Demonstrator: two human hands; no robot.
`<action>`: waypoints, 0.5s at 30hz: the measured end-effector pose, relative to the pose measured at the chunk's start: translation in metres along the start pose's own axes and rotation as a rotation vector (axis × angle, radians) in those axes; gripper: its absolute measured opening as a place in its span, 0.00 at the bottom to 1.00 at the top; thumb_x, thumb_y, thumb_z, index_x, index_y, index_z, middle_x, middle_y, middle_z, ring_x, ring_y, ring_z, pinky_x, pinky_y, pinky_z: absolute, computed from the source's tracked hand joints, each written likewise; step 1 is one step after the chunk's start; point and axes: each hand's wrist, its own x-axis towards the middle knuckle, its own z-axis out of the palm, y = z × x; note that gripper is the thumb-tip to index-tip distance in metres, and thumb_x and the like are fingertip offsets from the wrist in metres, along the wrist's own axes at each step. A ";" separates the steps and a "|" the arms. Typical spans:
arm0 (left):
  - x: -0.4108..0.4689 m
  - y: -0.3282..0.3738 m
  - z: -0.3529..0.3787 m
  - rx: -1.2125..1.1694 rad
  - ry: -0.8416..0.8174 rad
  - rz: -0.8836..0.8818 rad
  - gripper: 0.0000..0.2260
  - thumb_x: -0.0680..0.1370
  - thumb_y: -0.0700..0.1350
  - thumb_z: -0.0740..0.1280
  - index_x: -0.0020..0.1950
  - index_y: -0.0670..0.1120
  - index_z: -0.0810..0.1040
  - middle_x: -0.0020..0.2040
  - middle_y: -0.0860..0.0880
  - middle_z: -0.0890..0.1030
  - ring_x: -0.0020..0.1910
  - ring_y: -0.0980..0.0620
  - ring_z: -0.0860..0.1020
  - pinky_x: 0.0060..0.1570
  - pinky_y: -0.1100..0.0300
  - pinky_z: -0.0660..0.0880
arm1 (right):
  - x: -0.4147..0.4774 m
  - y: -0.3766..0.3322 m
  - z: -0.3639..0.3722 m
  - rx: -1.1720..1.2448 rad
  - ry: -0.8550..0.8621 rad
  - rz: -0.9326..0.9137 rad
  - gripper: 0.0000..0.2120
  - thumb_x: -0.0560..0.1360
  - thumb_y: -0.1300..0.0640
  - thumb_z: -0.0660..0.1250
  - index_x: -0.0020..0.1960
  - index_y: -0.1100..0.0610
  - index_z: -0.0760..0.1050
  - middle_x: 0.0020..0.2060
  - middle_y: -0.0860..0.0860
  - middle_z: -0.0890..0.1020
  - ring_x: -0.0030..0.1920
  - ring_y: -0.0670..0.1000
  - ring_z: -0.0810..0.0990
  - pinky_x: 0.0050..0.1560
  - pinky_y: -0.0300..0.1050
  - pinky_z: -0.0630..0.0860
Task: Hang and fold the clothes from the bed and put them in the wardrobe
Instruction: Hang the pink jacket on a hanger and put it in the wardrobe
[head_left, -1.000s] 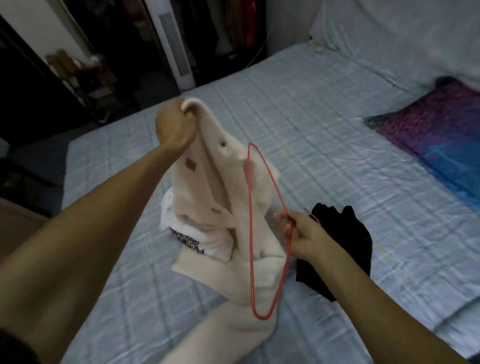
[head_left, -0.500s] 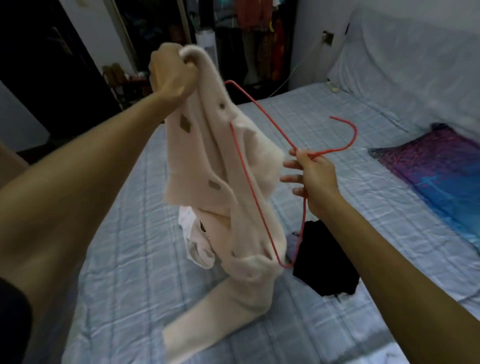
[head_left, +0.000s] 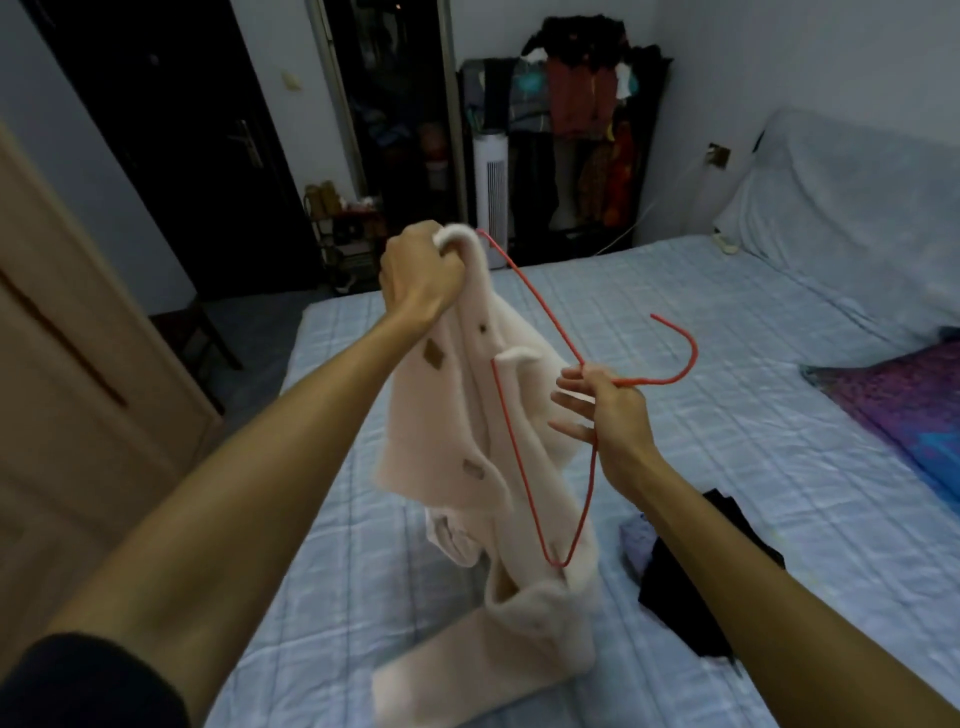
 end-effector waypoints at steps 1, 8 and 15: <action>0.001 0.002 -0.003 0.002 0.006 -0.002 0.08 0.72 0.43 0.62 0.45 0.46 0.81 0.41 0.45 0.82 0.41 0.44 0.79 0.37 0.55 0.74 | -0.002 -0.001 0.005 -0.028 -0.010 -0.015 0.11 0.80 0.53 0.58 0.48 0.57 0.78 0.52 0.58 0.80 0.53 0.55 0.81 0.47 0.54 0.81; 0.019 0.023 -0.025 -0.012 0.071 0.066 0.08 0.71 0.41 0.61 0.43 0.45 0.80 0.38 0.46 0.80 0.38 0.45 0.78 0.33 0.57 0.71 | 0.000 -0.014 0.029 -0.145 -0.094 -0.184 0.18 0.82 0.47 0.50 0.67 0.47 0.71 0.60 0.51 0.77 0.60 0.49 0.75 0.54 0.48 0.77; 0.031 0.055 -0.043 -0.089 0.108 0.154 0.07 0.72 0.39 0.62 0.43 0.46 0.80 0.36 0.50 0.78 0.35 0.53 0.75 0.28 0.65 0.65 | 0.010 -0.011 0.049 -0.164 -0.171 -0.191 0.25 0.79 0.37 0.43 0.57 0.39 0.78 0.62 0.42 0.77 0.65 0.44 0.72 0.66 0.45 0.68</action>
